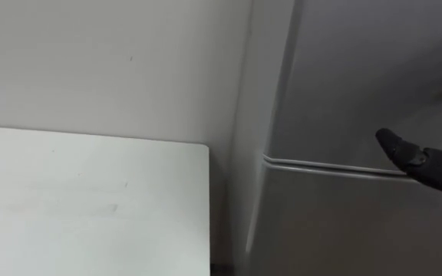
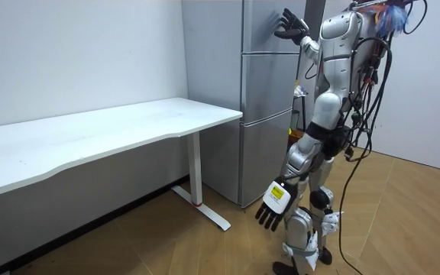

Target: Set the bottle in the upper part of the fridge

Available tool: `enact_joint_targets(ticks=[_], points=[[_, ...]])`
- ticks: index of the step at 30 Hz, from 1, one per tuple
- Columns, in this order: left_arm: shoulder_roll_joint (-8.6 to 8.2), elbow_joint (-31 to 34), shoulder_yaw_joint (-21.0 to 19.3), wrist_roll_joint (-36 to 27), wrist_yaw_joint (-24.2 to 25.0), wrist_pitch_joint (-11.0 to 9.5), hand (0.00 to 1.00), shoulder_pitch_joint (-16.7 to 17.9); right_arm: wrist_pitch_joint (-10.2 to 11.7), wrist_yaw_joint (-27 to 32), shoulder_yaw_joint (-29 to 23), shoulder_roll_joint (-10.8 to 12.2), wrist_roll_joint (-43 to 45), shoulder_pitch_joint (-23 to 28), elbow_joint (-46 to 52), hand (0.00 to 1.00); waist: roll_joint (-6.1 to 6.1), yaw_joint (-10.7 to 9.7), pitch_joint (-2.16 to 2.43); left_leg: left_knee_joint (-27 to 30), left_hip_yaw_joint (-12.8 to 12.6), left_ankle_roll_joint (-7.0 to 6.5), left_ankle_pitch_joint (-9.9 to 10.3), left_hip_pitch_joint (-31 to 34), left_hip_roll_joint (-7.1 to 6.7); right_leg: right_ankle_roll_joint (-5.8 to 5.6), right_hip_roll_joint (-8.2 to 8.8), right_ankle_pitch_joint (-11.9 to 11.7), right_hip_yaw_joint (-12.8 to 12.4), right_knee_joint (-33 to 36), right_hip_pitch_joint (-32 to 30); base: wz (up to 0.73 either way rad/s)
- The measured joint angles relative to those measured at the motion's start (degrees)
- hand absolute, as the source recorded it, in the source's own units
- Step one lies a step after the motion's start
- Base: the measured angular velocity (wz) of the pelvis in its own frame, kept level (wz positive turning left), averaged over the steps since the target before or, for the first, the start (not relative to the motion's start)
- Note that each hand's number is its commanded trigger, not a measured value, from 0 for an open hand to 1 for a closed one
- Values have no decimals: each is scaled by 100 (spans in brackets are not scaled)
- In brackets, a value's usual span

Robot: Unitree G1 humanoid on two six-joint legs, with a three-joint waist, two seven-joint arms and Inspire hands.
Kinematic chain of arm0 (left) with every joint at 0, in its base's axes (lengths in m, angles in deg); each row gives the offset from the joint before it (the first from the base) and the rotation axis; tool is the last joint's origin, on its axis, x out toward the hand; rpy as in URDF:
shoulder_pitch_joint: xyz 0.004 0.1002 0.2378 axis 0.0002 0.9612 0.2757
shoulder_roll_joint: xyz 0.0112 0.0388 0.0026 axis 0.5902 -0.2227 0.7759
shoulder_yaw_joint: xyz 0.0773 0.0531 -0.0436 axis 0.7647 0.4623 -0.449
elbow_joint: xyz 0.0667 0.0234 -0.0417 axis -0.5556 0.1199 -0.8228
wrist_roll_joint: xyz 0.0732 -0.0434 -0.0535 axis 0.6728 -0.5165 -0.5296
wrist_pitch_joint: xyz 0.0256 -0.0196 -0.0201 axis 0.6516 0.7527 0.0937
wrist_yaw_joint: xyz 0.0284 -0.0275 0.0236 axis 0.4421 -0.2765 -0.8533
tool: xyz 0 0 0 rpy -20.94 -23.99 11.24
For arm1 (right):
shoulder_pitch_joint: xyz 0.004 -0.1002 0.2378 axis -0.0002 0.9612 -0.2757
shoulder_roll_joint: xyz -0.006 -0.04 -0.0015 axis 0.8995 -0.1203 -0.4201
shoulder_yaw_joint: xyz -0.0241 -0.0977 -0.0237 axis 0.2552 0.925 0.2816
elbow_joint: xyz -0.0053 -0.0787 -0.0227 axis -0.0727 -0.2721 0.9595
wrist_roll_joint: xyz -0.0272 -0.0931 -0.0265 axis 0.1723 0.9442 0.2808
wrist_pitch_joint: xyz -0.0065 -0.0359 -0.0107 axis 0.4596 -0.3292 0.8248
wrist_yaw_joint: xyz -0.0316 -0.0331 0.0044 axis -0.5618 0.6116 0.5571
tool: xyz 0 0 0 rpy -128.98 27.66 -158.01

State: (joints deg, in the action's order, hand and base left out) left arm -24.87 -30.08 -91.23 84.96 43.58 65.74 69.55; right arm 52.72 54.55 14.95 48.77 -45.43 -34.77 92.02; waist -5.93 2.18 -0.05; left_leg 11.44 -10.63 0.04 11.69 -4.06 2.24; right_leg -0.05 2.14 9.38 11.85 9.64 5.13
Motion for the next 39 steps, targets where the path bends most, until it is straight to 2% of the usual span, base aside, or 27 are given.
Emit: enact_joint_targets(ticks=[4,12,17,19,22,26,32,33,36,39], points=[[8,136,20,0,-76,2,0,123,-3,-79,0,-89,85,-1,-77,0,11,-61,3,8,0,-1,0,29,-2,-3,2,-7,7,-1,-3,0],[7,225,39,-2,-172,2,0,183,-22,0,-103,-89,146,-1,-109,0,30,-111,14,15,-2,-1,0,34,1,-4,4,-10,16,-8,-20,0],[6,314,-19,-2,-172,2,0,269,-286,192,-395,-108,151,-3,-80,0,69,-163,51,-1,8,-2,0,42,-3,-5,4,-9,39,-3,-8,2],[4,314,-53,-5,-172,1,0,321,-496,292,-522,-158,144,-1,-106,0,92,-224,59,-15,21,-1,0,43,-4,-7,0,-8,42,-10,2,0],[-3,318,-138,-10,-174,-9,0,379,-700,535,-819,-187,-2,0,-221,0,94,-326,63,-20,30,1,-3,33,-7,-7,-2,-8,68,-6,11,3],[-10,308,-248,-6,-205,-18,0,411,-705,930,-1152,-201,-79,0,-225,0,122,-473,48,-70,24,12,-10,27,-2,-9,-8,-7,74,-2,-26,0],[-14,309,-538,-7,-300,-60,0,379,-701,1539,-1748,-203,-244,3,-215,0,38,-593,11,-133,-30,15,-9,34,2,-13,-19,-2,13,-18,-67,-6],[-14,305,-531,-14,-317,-59,0,381,-697,1656,-1828,-203,-432,12,-224,0,17,-670,9,-137,-22,14,-8,35,-2,-13,-17,-3,14,-42,-50,0],[-15,305,-521,-9,-420,-59,0,371,-688,1987,-1985,-204,-1066,193,-218,0,-6,-711,22,-167,-20,13,-7,32,1,-13,-22,-4,2,-80,-37,0],[-36,361,-524,-6,-549,-53,0,369,-688,2195,-2122,-204,-1334,438,-220,0,10,-755,22,-181,-18,14,-7,37,2,-13,-26,-4,-1,-76,-51,0]])
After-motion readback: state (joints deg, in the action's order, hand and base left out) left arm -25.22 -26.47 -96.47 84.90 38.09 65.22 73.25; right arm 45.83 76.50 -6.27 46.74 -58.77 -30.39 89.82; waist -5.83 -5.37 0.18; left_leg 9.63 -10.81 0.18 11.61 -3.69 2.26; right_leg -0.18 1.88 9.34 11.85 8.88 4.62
